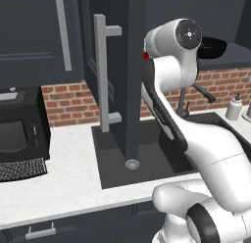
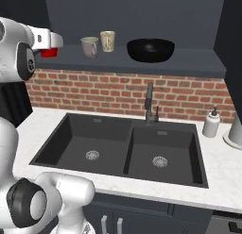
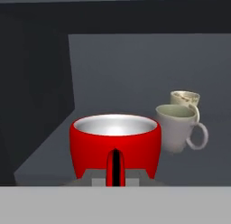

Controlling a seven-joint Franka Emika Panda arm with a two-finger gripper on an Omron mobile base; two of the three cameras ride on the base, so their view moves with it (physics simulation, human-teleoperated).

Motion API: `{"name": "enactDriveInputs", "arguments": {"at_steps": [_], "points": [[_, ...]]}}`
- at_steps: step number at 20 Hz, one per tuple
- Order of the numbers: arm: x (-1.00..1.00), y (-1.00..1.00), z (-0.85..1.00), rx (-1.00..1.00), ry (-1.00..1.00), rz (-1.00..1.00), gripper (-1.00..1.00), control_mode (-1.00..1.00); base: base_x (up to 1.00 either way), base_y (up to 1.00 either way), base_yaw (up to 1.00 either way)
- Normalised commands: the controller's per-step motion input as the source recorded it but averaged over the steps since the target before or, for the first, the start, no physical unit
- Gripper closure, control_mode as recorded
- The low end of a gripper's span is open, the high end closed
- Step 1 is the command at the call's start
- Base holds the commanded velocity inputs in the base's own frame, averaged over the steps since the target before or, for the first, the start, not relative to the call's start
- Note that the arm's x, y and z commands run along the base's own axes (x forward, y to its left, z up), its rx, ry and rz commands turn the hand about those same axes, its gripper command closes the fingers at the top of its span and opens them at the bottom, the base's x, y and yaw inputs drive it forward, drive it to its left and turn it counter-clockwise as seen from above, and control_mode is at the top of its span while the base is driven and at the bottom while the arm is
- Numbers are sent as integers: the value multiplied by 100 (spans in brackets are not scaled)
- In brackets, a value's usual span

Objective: Gather all objects into one cabinet and sort the glasses and bowls to opposite sides.

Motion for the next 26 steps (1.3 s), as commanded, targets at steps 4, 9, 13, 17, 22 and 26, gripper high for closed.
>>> {"name": "enactDriveInputs", "arguments": {"at_steps": [4, 9, 13, 17, 22, 26], "points": [[62, 0, -18, 0, 0, 2, 100, -100, 0, 0, 0], [49, 0, -45, 0, 0, 0, 100, -100, 0, 0, 0], [41, 2, -56, -1, 0, 0, 100, -100, 0, 0, 0], [38, 5, -27, 0, 0, 0, 100, -100, 0, 0, 0], [36, 0, 4, 0, -4, 0, 100, -100, 0, 0, 0], [32, 0, 11, 0, -2, 0, 100, -100, 0, 0, 0]]}}
